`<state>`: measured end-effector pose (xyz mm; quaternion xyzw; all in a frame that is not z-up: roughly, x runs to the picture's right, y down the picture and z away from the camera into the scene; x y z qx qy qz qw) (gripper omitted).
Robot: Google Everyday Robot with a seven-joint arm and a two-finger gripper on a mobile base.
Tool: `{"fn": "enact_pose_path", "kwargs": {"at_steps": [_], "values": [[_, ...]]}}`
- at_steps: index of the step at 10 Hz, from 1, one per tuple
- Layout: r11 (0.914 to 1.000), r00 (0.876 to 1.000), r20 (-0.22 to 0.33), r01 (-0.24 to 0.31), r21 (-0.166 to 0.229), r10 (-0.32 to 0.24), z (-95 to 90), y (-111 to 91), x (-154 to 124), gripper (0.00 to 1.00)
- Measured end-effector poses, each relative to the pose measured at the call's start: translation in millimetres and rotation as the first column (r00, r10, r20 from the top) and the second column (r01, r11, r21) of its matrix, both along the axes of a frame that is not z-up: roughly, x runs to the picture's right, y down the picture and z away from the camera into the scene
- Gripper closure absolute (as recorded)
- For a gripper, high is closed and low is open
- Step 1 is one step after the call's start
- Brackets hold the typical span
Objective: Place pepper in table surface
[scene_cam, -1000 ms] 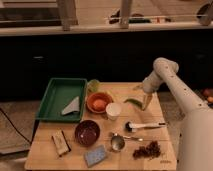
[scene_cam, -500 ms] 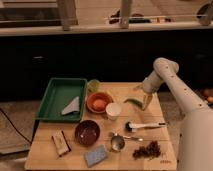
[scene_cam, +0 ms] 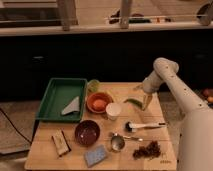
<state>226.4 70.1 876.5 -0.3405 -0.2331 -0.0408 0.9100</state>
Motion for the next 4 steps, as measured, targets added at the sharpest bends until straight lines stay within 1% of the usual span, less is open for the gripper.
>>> {"fn": "enact_pose_path", "kwargs": {"at_steps": [4], "values": [[1.0000, 1.000, 0.000, 0.000, -0.002, 0.000, 0.7, 1.1, -0.2, 0.20]]}}
